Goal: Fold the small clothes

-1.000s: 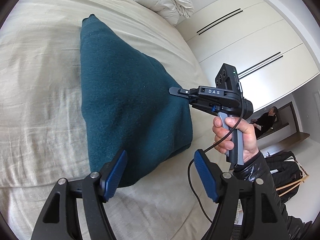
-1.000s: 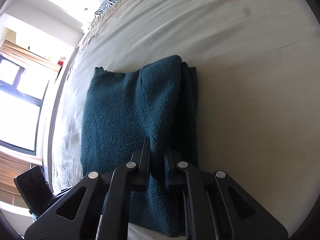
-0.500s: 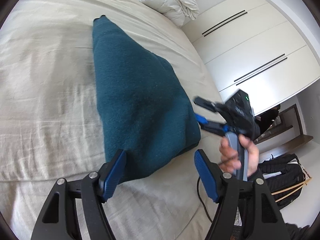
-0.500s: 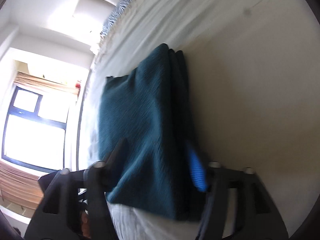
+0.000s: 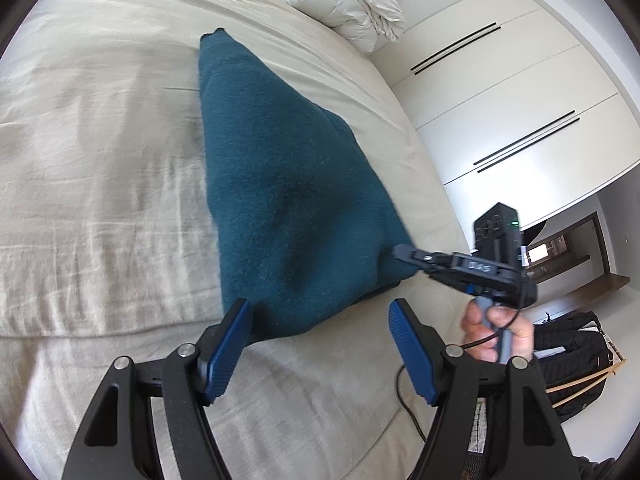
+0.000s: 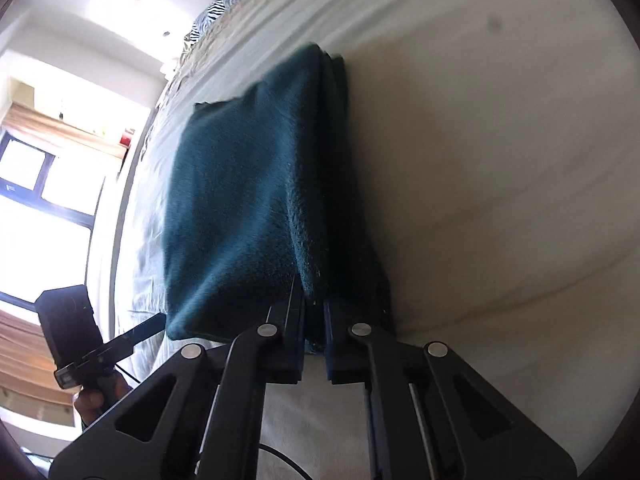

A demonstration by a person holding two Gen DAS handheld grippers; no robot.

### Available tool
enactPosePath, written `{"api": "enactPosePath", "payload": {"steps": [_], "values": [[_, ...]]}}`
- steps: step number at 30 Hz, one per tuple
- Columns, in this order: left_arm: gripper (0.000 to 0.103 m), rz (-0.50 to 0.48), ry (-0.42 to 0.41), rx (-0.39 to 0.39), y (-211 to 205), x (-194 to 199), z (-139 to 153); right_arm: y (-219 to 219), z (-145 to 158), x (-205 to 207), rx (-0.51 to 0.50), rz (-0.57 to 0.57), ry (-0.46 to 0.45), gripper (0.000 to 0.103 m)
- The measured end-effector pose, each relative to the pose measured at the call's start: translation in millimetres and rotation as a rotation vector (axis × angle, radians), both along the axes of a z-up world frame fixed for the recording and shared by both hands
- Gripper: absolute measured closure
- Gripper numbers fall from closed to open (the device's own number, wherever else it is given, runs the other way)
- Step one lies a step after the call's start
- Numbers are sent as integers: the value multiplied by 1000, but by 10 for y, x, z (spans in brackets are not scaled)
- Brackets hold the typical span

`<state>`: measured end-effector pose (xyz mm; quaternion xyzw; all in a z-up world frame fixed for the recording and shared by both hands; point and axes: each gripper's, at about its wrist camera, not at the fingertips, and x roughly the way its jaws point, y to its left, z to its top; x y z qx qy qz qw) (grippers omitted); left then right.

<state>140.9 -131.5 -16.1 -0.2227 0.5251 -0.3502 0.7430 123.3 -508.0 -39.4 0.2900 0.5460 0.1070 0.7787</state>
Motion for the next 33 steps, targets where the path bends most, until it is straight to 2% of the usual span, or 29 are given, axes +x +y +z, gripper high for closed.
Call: {"api": "enactPosePath", "payload": {"steps": [2, 5, 9, 11, 15, 17, 19, 23, 27, 30, 33], "values": [[31, 5, 4, -2, 45, 4, -6, -43, 73, 25, -32, -3, 5, 98], [31, 11, 9, -2, 74, -4, -23, -137, -37, 40, -45, -14, 43, 98], [31, 10, 23, -2, 74, -6, -38, -4, -329, 42, 27, 14, 73, 97], [31, 6, 19, -3, 66, -16, -23, -3, -315, -28, 47, -19, 62, 95], [31, 12, 21, -10, 97, -6, -33, 82, -207, -145, -20, 0, 55, 94], [31, 13, 20, -12, 105, -2, -27, 33, -242, -146, -20, -19, 71, 92], [31, 7, 10, -12, 123, -24, -34, -39, -140, -189, -40, -51, 76, 90], [31, 10, -4, 4, 166, 5, -35, 36, 201, -239, -138, -86, 0, 90], [31, 13, -48, 21, 114, 158, 95, 275, 346, -74, -36, -20, -87, 90], [31, 7, -119, 35, -19, 347, 258, 505, 209, 67, -22, 52, -84, 90], [31, -10, -162, 56, -214, 598, 327, 491, -115, 120, -5, 41, -5, 90]]}}
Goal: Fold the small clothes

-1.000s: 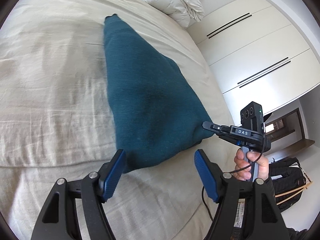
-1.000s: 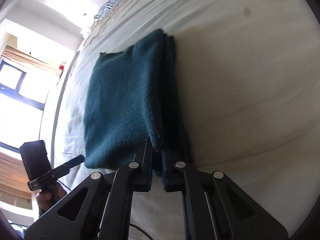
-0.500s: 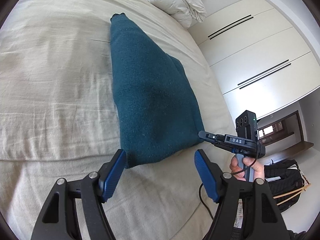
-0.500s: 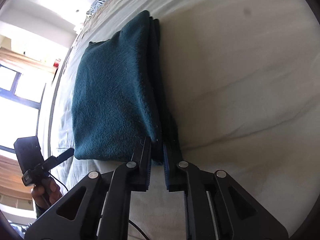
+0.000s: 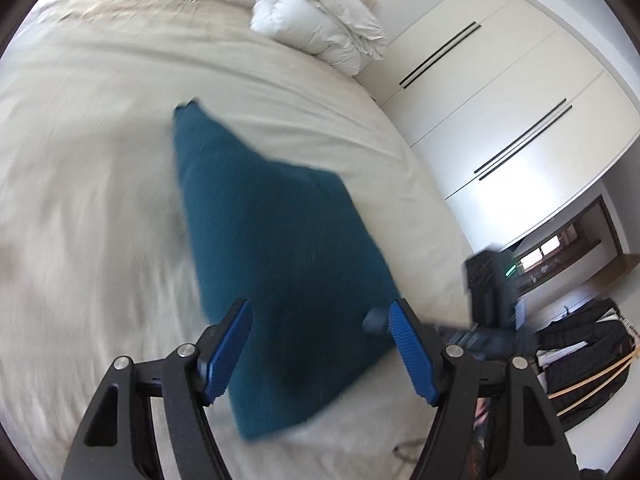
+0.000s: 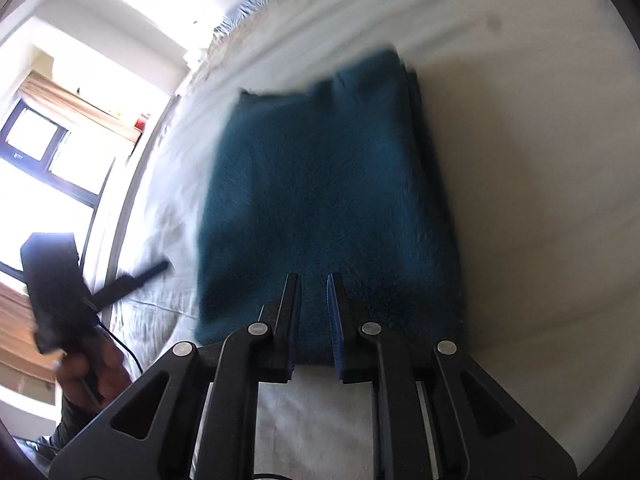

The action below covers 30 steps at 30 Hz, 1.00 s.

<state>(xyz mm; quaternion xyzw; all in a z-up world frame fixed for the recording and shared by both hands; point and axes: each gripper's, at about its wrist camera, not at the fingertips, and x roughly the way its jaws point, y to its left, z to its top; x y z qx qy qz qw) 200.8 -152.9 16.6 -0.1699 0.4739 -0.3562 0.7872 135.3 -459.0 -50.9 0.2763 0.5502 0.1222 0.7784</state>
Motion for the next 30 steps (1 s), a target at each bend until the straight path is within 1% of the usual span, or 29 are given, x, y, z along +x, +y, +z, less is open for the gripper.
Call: {"api": "enactPosePath", "payload": {"steps": [1, 2, 4, 6, 8, 10, 12, 14, 15, 17, 18, 21, 22, 23, 24, 25, 27, 30], "values": [[31, -7, -5, 22, -62, 65, -16, -25, -76, -14, 10, -6, -2, 90], [31, -11, -9, 50, -133, 145, -59, -48, -107, -53, 33, -6, -24, 90], [31, -9, -6, 111, -258, 335, -204, -90, -116, -125, 60, -4, -53, 90], [35, 10, -2, 131, -304, 490, -312, -116, -139, -163, 69, 15, -60, 90], [36, 17, 16, 128, -329, 602, -395, -163, -110, -215, 87, 29, -55, 90], [36, 12, 15, 143, -380, 614, -443, -225, -3, -206, 124, 32, -72, 90], [36, -7, -21, 198, -463, 565, -457, -278, 104, -157, 153, 12, -114, 90], [36, -19, -45, 242, -526, 533, -469, -342, 194, -18, 225, -22, -149, 90], [36, -19, -47, 251, -544, 535, -475, -345, 228, 85, 251, -31, -167, 90], [36, -17, -38, 251, -566, 552, -484, -315, 250, 273, 249, -39, -186, 90], [36, -19, -38, 253, -580, 562, -490, -302, 227, 367, 251, -56, -182, 90], [37, -35, -59, 287, -667, 581, -507, -368, 170, 537, 274, -104, -170, 90], [36, -38, -67, 298, -690, 570, -512, -404, 134, 588, 256, -126, -161, 89], [36, -39, -75, 310, -713, 559, -517, -407, 127, 710, 230, -141, -144, 86], [36, -40, -80, 320, -731, 550, -522, -438, 58, 730, 202, -155, -115, 85], [36, -42, -86, 329, -747, 540, -524, -468, -36, 727, 203, -153, -88, 86], [36, -44, -102, 348, -792, 532, -531, -510, -35, 654, 222, -147, -116, 86], [36, -42, -109, 351, -811, 549, -539, -631, 23, 489, 220, -161, -137, 85]]}}
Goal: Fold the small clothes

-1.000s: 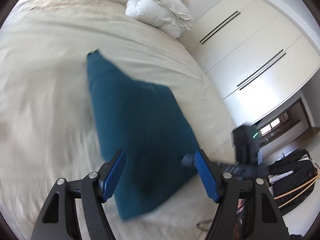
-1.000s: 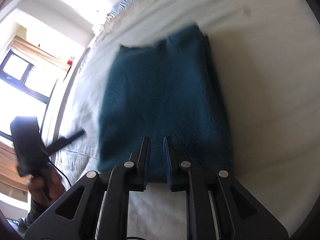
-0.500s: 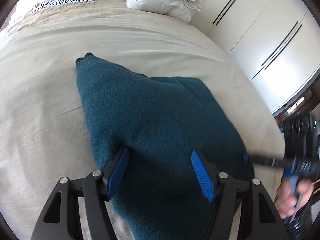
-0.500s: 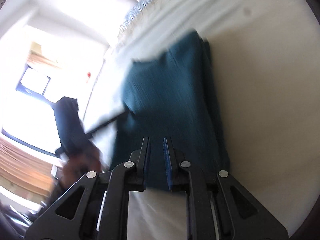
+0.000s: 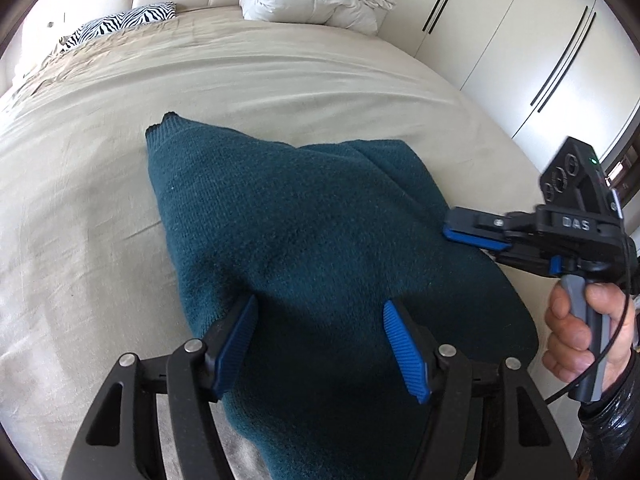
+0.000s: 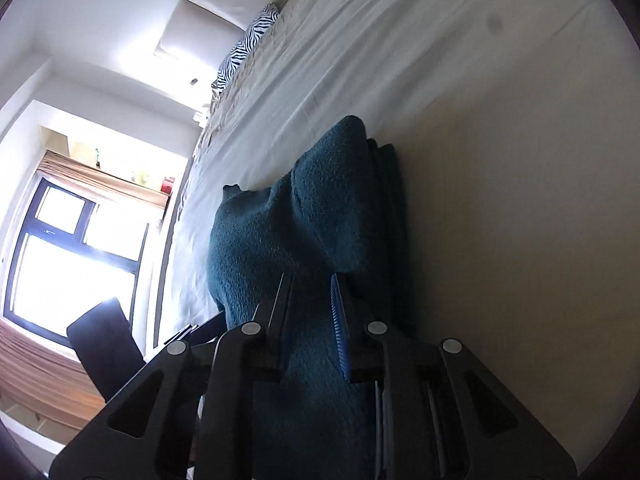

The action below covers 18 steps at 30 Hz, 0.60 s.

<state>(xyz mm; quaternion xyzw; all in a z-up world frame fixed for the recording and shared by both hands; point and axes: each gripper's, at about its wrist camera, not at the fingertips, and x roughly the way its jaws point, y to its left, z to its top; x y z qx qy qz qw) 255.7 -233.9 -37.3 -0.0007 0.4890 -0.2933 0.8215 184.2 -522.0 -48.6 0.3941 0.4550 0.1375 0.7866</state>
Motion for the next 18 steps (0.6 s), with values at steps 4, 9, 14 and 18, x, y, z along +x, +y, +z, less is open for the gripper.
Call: {"api": "enactPosePath", "payload": {"steps": [4, 9, 14, 18], "values": [[36, 2, -6, 5, 32, -34, -2, -152, 180, -179, -54, -68, -60, 64], [35, 15, -19, -7, 70, -70, 23, -387, 282, -284, -73, -115, -73, 24], [34, 50, -9, -52, 219, -147, 203, -225, 130, -240, -89, -47, 0, 24], [12, 143, -73, -125, 559, -187, 397, -70, 16, -207, -101, 23, 19, 25]]}}
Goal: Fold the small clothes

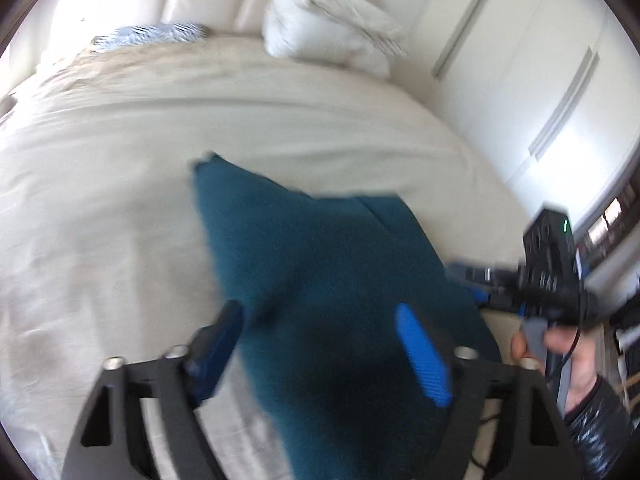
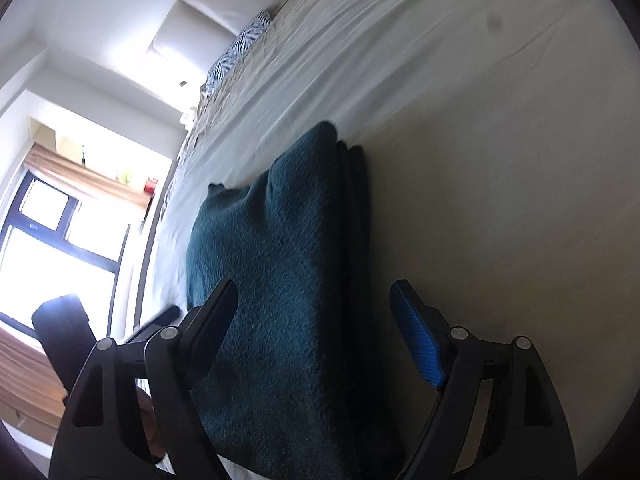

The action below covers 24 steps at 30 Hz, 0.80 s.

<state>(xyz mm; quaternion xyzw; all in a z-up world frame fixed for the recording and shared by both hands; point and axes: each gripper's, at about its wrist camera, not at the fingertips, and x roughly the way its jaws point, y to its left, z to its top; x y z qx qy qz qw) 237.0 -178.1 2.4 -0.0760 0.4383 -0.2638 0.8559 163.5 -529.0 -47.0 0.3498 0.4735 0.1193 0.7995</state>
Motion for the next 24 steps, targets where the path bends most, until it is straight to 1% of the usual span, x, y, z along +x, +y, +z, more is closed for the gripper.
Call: {"api": "enactPosePath", "payload": {"steps": [1, 3, 4, 5, 6, 7, 8, 9, 10, 11, 12, 13, 14, 16, 18, 22, 24], "values": [[11, 19, 18, -14, 69, 40, -31, 41, -25, 23, -1, 23, 17, 25], [12, 43, 111, -32, 170, 173, -218, 115, -91, 51, 0, 54, 40, 28], [12, 43, 153, -42, 184, 219, -320, 150, -121, 62, -11, 59, 51, 32], [14, 33, 215, -58, 179, 269, -476, 179, -140, 70, -27, 64, 60, 36], [17, 24, 269, -65, 161, 299, -608, 205, -158, 79, -29, 68, 66, 39], [17, 23, 289, -76, 147, 299, -678, 229, -175, 81, -28, 70, 74, 47], [17, 28, 275, -84, 142, 287, -702, 248, -186, 78, -47, 69, 88, 56], [29, 23, 265, -75, 114, 276, -694, 274, -186, 72, -72, 73, 95, 59], [44, -7, 279, -87, 70, 278, -681, 329, -184, 95, -90, 78, 97, 64], [49, -14, 292, -84, 34, 277, -666, 388, -157, 125, -108, 82, 99, 70], [54, -16, 281, -53, -2, 271, -615, 441, -124, 126, -132, 84, 97, 72], [56, -24, 270, -28, -36, 252, -570, 524, -72, 146, -161, 87, 89, 76], [59, -29, 258, -5, -56, 224, -523, 586, 8, 120, -193, 93, 79, 77], [63, -19, 258, -4, -34, 187, -457, 723, 166, 53, -262, 100, 55, 78], [65, -5, 260, -17, 20, 124, -367, 812, 291, -6, -282, 102, 31, 79], [65, 1, 203, -12, 205, -140, -26, 1109, 630, -242, -317, 138, -26, 80], [65, 16, 179, -14, 378, -325, 156, 1325, 783, -398, -313, 166, -52, 80]]}}
